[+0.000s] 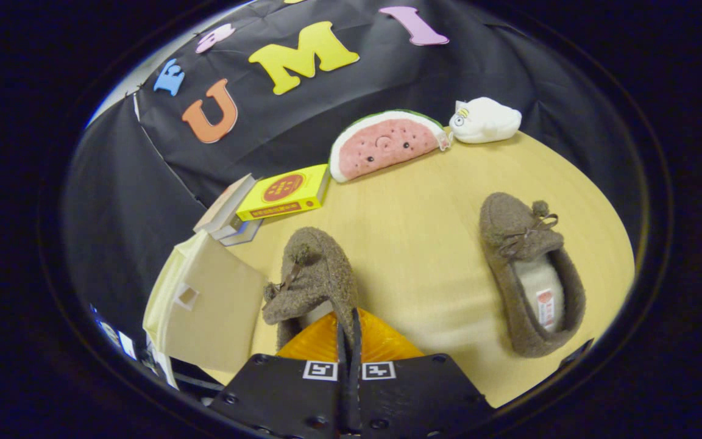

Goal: Open the storage box then place both shoes into the box .Put the left shoe in first, then the right shoe, with the right side of both shoes facing outward in a uniform manner.

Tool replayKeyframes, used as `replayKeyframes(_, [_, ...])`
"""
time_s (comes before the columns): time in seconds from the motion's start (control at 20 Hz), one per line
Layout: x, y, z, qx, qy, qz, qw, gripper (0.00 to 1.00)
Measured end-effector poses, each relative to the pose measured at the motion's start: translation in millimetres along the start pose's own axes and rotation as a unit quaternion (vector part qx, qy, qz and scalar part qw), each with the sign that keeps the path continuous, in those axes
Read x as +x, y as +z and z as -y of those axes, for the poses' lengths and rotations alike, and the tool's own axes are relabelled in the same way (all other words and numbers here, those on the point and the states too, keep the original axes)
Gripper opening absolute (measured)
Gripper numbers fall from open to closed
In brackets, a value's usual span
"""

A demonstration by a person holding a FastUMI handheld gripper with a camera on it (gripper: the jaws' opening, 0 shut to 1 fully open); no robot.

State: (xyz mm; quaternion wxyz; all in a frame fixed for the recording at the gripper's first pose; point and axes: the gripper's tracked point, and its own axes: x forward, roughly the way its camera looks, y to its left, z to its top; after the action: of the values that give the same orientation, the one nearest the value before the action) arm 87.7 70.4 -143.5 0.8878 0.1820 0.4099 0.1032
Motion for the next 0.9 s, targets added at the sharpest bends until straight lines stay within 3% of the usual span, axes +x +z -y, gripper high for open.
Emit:
replayKeyframes(0.5, [-49.8, 45.2, -198.0, 0.014, 0.085, 0.063, 0.994, 0.0])
replayKeyframes(0.65, [-38.4, 46.8, -243.7, 0.025, 0.086, 0.083, 0.992, 0.0])
replayKeyframes(0.9, [8.7, 9.3, -292.2, 0.034, 0.078, 0.073, 0.994, 0.0])
